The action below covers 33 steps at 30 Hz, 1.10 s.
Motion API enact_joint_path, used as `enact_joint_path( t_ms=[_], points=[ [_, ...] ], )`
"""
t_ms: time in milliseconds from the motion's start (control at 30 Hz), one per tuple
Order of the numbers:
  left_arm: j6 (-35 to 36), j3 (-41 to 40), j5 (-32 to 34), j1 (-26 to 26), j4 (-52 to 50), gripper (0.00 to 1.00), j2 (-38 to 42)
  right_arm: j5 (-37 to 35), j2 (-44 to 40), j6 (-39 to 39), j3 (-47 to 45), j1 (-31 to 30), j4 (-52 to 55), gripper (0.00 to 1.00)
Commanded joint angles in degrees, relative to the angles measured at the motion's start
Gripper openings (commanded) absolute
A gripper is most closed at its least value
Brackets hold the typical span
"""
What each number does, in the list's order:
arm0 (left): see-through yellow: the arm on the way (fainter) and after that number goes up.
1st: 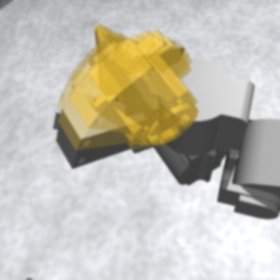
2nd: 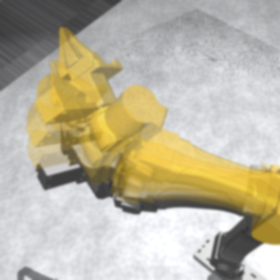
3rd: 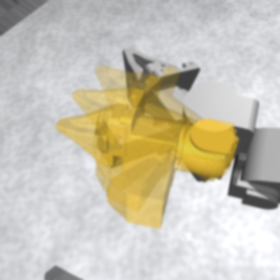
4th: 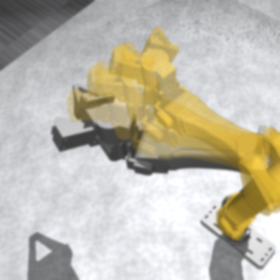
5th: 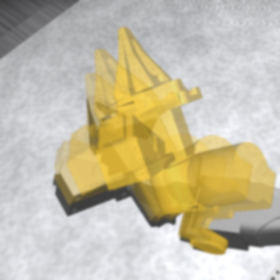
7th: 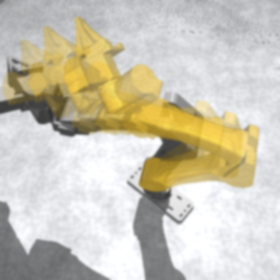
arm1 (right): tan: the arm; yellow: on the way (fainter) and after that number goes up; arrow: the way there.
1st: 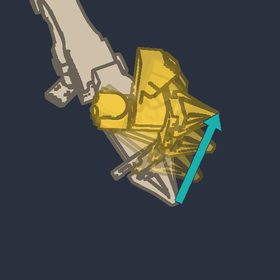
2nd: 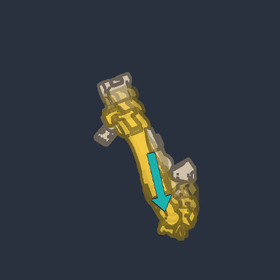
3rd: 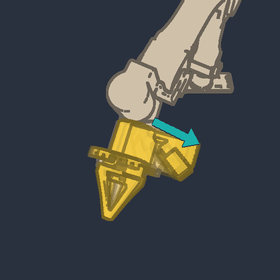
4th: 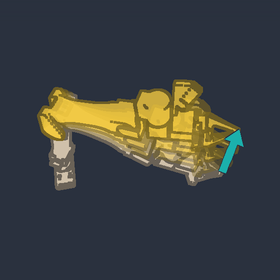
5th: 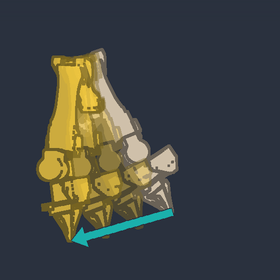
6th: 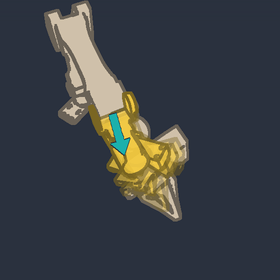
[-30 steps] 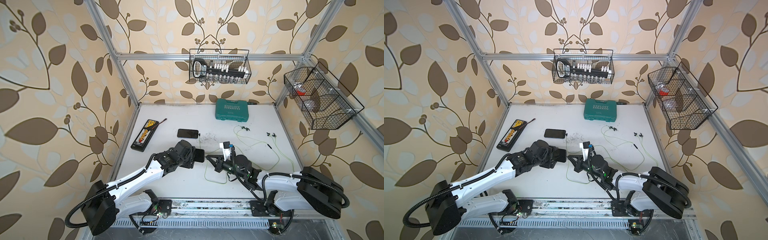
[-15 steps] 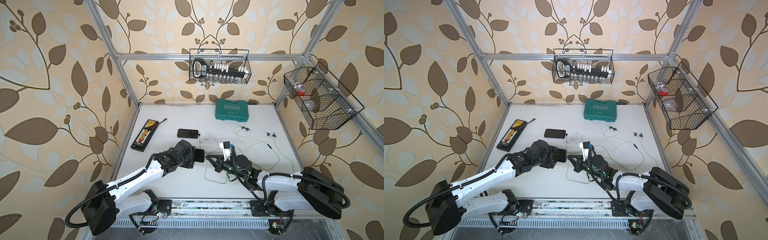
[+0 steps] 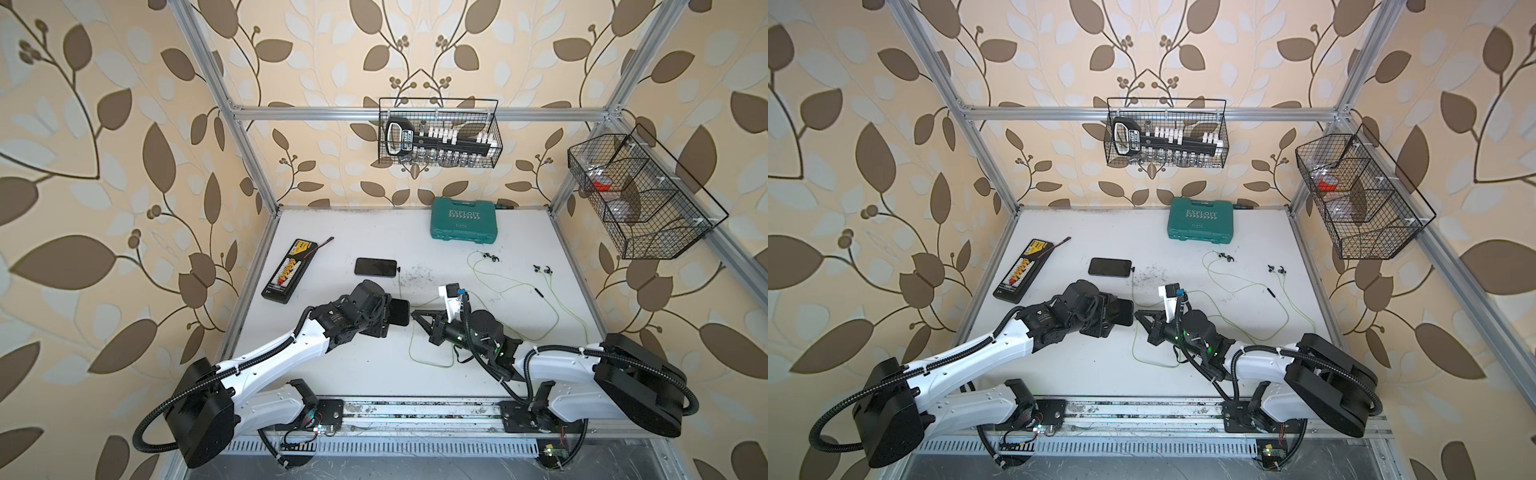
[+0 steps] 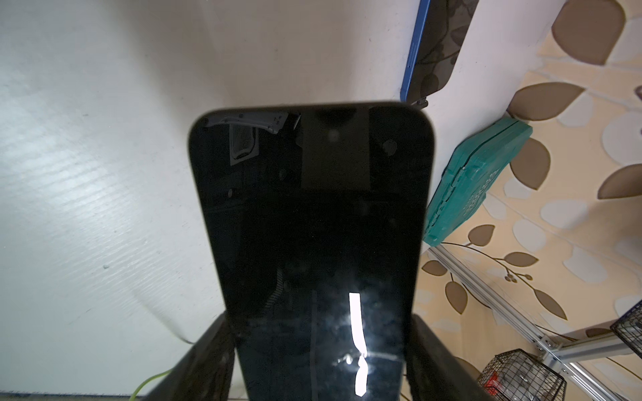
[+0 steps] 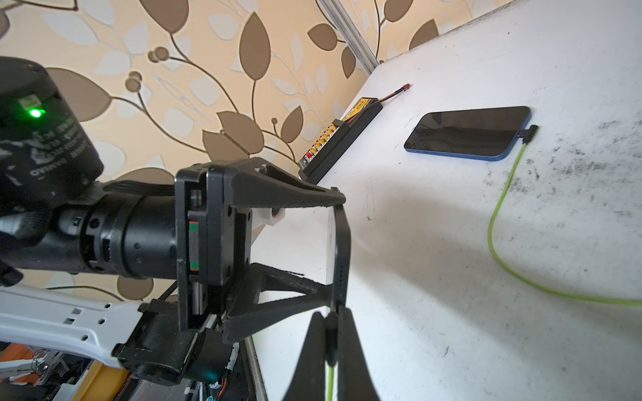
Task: Plug wired earphones into phones
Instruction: Insert the wired earphone into the phone.
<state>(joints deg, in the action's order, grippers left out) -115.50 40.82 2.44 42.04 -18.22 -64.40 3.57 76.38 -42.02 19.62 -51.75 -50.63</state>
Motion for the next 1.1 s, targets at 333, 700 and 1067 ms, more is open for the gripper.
enact_joint_path(
  t_ms=[333, 700, 1067],
  points=[
    [0.37, 1.46, -0.91, 0.85, 2.18, 0.64, 0.75, -0.76, 1.22, 0.99, 1.91, -0.33, 1.06, 0.0],
    [0.37, 1.97, -1.29, 1.82, 2.71, 0.64, 0.07, -0.59, 1.4, 1.24, 2.09, -0.34, 1.16, 0.0],
    [-0.25, 2.12, -0.79, 1.91, 3.42, 0.64, 0.02, 0.11, 2.32, 1.06, 2.55, -0.85, 1.0, 0.0]
  ],
)
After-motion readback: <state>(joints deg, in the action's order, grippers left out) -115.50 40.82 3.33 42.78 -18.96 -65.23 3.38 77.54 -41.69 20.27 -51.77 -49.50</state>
